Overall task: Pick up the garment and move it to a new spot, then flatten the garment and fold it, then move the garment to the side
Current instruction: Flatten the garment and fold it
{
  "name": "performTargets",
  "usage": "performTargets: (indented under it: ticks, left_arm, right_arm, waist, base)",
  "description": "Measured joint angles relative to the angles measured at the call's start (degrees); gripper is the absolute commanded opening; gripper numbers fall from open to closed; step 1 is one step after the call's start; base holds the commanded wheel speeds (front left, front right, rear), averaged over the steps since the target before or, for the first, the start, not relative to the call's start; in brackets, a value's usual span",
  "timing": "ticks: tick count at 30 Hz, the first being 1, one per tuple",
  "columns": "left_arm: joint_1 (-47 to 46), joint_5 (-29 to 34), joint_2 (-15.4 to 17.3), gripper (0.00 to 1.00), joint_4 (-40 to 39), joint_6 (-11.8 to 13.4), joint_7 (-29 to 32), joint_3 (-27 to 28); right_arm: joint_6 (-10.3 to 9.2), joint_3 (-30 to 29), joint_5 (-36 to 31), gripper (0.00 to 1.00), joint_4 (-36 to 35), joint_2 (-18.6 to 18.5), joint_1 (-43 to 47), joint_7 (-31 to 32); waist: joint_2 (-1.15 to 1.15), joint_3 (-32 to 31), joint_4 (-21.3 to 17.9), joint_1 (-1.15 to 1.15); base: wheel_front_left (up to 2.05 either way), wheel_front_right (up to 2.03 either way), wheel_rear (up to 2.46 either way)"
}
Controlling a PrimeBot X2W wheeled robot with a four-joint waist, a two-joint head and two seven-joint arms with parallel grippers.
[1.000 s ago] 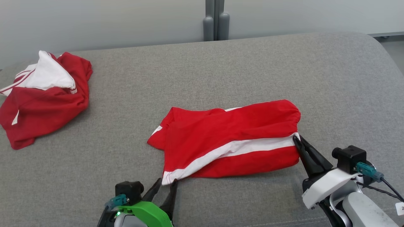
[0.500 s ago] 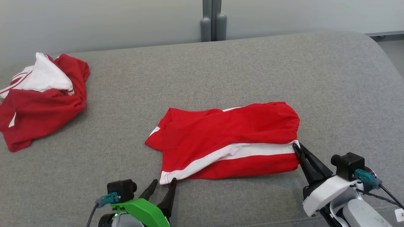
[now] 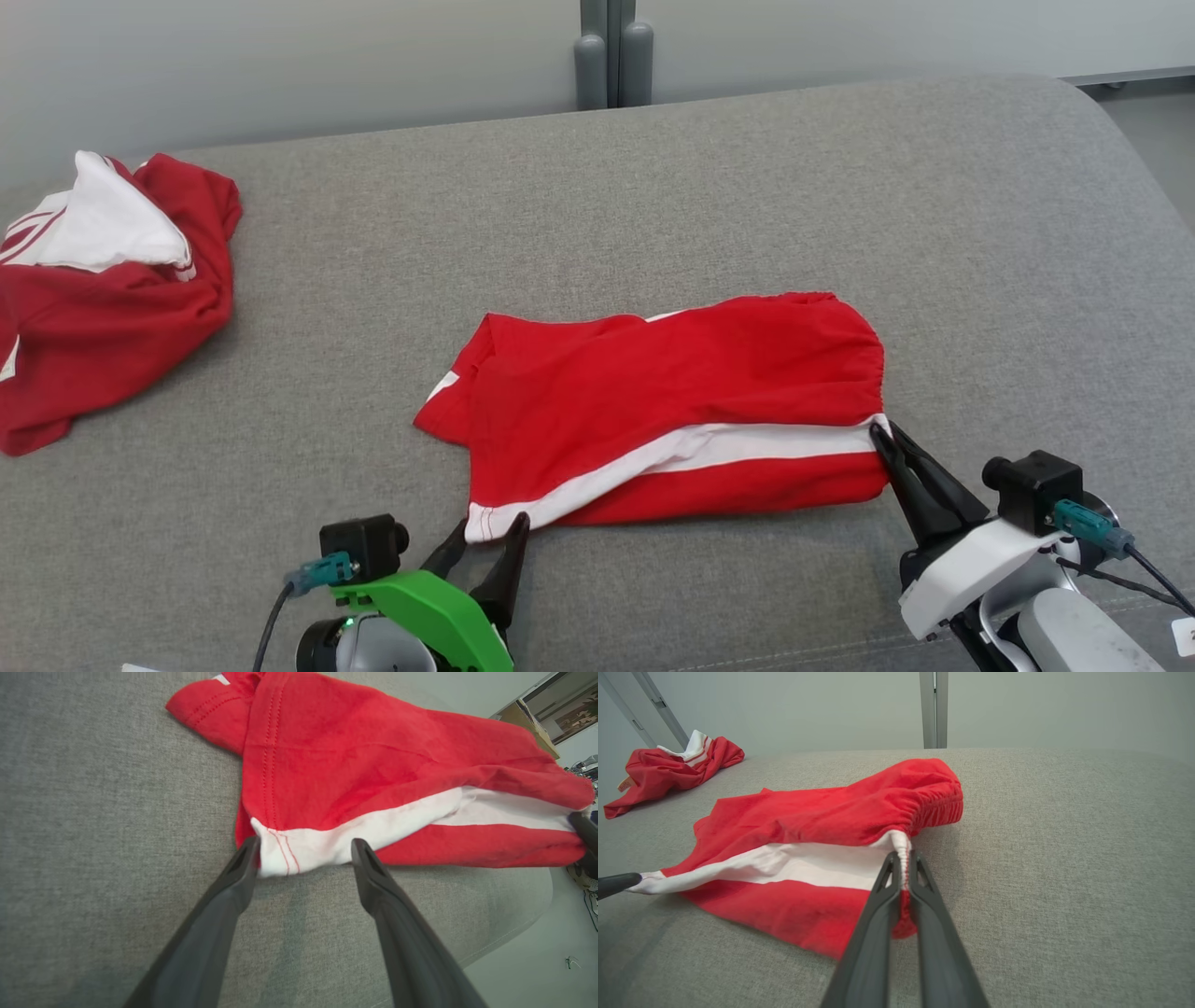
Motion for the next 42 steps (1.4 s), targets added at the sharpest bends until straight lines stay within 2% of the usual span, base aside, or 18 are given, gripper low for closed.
performTargets:
  ticks: [1,3,4,5,15,22,31,35,39,42]
  left_arm:
    - [-0.3,0.0,0.0,0.91,0.0,0.0,0.0,0.0]
    - [-0.5,0.0,-0.1,0.47,-0.1,-0.1,0.0,-0.1]
    - [-0.5,0.0,-0.1,0.17,-0.1,-0.1,0.0,-0.2]
    - [-0.5,0.0,-0.1,0.0,-0.1,-0.1,0.0,-0.2]
    - [-0.7,0.1,-0.1,0.0,-0.1,-0.3,-0.1,-0.4]
    - [-2.6,-1.5,-0.3,0.0,-2.8,-0.7,-3.7,2.9]
    - [-4.4,-11.0,-0.5,0.0,-11.7,-4.3,-9.7,8.9]
    - [-6.2,-13.1,-0.6,0.0,-17.7,-5.9,-12.9,10.7]
    - [-6.8,-13.1,-0.6,0.0,-24.7,-6.2,-13.7,11.4]
    - [-7.4,-12.9,-0.6,0.0,-28.0,-6.4,-13.7,11.8]
  right_arm:
    - [0.0,-0.1,0.0,0.0,0.0,0.0,0.0,0.0]
    - [0.02,-0.2,-0.1,0.0,0.1,0.0,0.0,0.0]
    - [0.13,-0.3,-0.3,0.0,0.1,0.0,0.0,0.0]
    - [0.18,-0.3,-0.4,0.0,0.1,0.1,0.0,0.0]
    - [0.23,-1.9,-0.6,0.0,-0.5,0.3,-0.1,0.0]
    - [0.45,-3.6,-0.9,0.0,-3.5,0.9,-1.8,0.0]
    - [1.1,-6.6,0.2,0.0,-9.5,1.5,-5.2,0.0]
    - [1.66,-7.5,2.2,0.0,-13.7,1.2,-5.8,0.0]
    - [1.98,-9.5,4.2,0.0,-19.8,-1.0,-5.9,0.0]
    - [2.0,-8.6,4.3,0.0,-22.3,-3.5,-6.6,1.3]
  waist:
    - [0.0,0.0,-0.1,0.0]
    - [0.0,0.1,-0.1,0.0]
    - [0.0,0.1,-0.2,0.0]
    - [0.0,0.2,-0.2,0.0]
    - [0.0,0.0,-0.2,0.0]
    - [0.0,-0.6,0.0,0.0]
    - [0.0,-2.6,0.0,0.0]
    - [0.0,-3.7,-0.1,0.0]
    - [0.0,-4.7,-0.1,0.0]
    - [0.0,-5.2,0.0,0.0]
  base:
    - [0.0,0.0,0.0]
    - [0.0,0.0,0.0]
    - [0.0,0.0,0.0]
    - [0.0,0.0,0.0]
    - [0.0,0.0,0.0]
    - [0.0,0.0,0.0]
    - [0.0,0.0,0.0]
    - [0.0,0.0,0.0]
    - [0.0,0.0,0.0]
    - [0.0,0.0,0.0]
